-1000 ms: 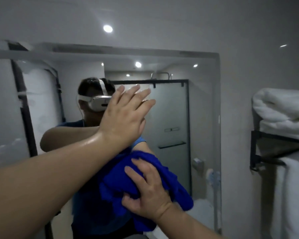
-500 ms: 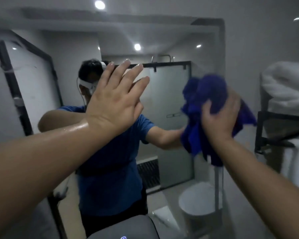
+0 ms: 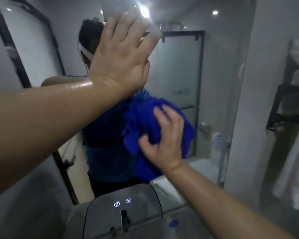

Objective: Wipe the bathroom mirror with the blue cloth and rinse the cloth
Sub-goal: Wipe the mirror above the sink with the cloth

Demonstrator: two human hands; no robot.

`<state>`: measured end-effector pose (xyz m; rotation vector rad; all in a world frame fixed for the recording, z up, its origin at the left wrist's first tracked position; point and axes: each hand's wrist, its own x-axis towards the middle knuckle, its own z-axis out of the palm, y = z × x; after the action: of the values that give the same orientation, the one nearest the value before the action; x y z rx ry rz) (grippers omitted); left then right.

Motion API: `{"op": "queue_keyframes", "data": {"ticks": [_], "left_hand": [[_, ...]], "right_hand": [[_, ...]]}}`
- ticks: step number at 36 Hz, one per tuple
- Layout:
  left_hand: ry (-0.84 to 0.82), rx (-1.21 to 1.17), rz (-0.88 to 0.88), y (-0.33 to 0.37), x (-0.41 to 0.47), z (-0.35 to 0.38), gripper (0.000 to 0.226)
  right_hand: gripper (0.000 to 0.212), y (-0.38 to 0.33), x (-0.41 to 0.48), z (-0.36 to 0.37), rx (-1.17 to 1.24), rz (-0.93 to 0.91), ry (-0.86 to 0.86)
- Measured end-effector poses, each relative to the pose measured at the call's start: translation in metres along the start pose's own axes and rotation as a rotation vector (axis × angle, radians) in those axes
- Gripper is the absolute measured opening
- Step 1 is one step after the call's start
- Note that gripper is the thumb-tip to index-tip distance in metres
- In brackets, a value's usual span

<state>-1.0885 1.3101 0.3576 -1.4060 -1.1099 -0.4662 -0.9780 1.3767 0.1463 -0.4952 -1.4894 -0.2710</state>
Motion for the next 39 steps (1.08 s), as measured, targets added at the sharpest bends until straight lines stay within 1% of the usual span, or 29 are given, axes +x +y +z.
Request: {"op": "queue_keyframes", "data": {"ticks": [3, 5, 6, 8, 11, 12, 14, 17, 18, 19, 22, 25, 28, 30, 32, 34, 36, 39], "left_hand": [[-0.024, -0.006, 0.001, 0.0, 0.001, -0.001, 0.06], [-0.03, -0.003, 0.01, -0.001, 0.001, 0.001, 0.063], [-0.028, 0.0, 0.012, 0.0, 0.0, 0.001, 0.063], [-0.027, -0.005, 0.009, -0.001, -0.001, 0.0, 0.062], [-0.041, -0.018, 0.004, -0.002, 0.0, -0.003, 0.062], [-0.043, -0.024, 0.008, -0.001, 0.001, -0.004, 0.062], [-0.039, -0.028, 0.01, -0.001, 0.0, -0.003, 0.063], [-0.037, -0.012, 0.003, -0.001, -0.001, -0.002, 0.062], [-0.036, -0.01, 0.001, 0.0, 0.0, -0.001, 0.061], [-0.034, -0.009, -0.003, 0.001, 0.001, -0.001, 0.06], [-0.031, -0.005, -0.007, 0.002, 0.001, 0.0, 0.06], [-0.033, -0.003, -0.006, 0.0, 0.001, 0.001, 0.06], [-0.029, -0.01, -0.005, 0.0, 0.0, 0.0, 0.059], [-0.042, -0.014, -0.016, 0.001, 0.0, 0.001, 0.06], [-0.057, -0.014, -0.022, 0.001, 0.0, 0.0, 0.061], [-0.056, -0.008, -0.017, 0.001, 0.0, -0.001, 0.061], [-0.058, 0.008, -0.017, 0.002, 0.0, -0.001, 0.059], [-0.075, 0.026, -0.032, 0.001, 0.0, 0.001, 0.056]], "right_hand": [[0.064, -0.013, -0.087, 0.007, 0.121, -0.102, -0.249], [0.061, -0.016, -0.136, 0.007, 0.149, -0.197, -0.42], [0.061, -0.013, -0.154, 0.005, 0.171, -0.216, -0.463], [0.061, -0.004, -0.178, -0.001, 0.221, -0.201, -0.489], [0.063, 0.016, -0.189, -0.023, 0.186, -0.185, -0.531], [0.063, 0.026, -0.192, -0.033, 0.153, -0.18, -0.522], [0.064, 0.049, -0.197, -0.057, 0.1, -0.113, -0.494], [0.075, 0.081, -0.192, -0.091, -0.017, 0.016, -0.478], [0.075, 0.088, -0.186, -0.098, -0.058, 0.062, -0.456], [0.071, 0.095, -0.176, -0.102, -0.084, 0.106, -0.413], [0.06, 0.114, -0.127, -0.101, -0.161, 0.199, -0.214], [0.055, 0.131, -0.055, -0.093, -0.216, 0.301, 0.052], [0.055, 0.141, 0.03, -0.082, -0.185, 0.403, 0.368], [0.056, 0.135, 0.077, -0.074, -0.134, 0.416, 0.517], [0.055, 0.12, 0.101, -0.068, -0.105, 0.392, 0.542], [0.055, 0.103, 0.103, -0.064, -0.145, 0.332, 0.506], [0.055, 0.09, 0.084, -0.058, -0.171, 0.275, 0.425], [0.06, 0.076, 0.022, -0.047, -0.163, 0.264, 0.253]]}}
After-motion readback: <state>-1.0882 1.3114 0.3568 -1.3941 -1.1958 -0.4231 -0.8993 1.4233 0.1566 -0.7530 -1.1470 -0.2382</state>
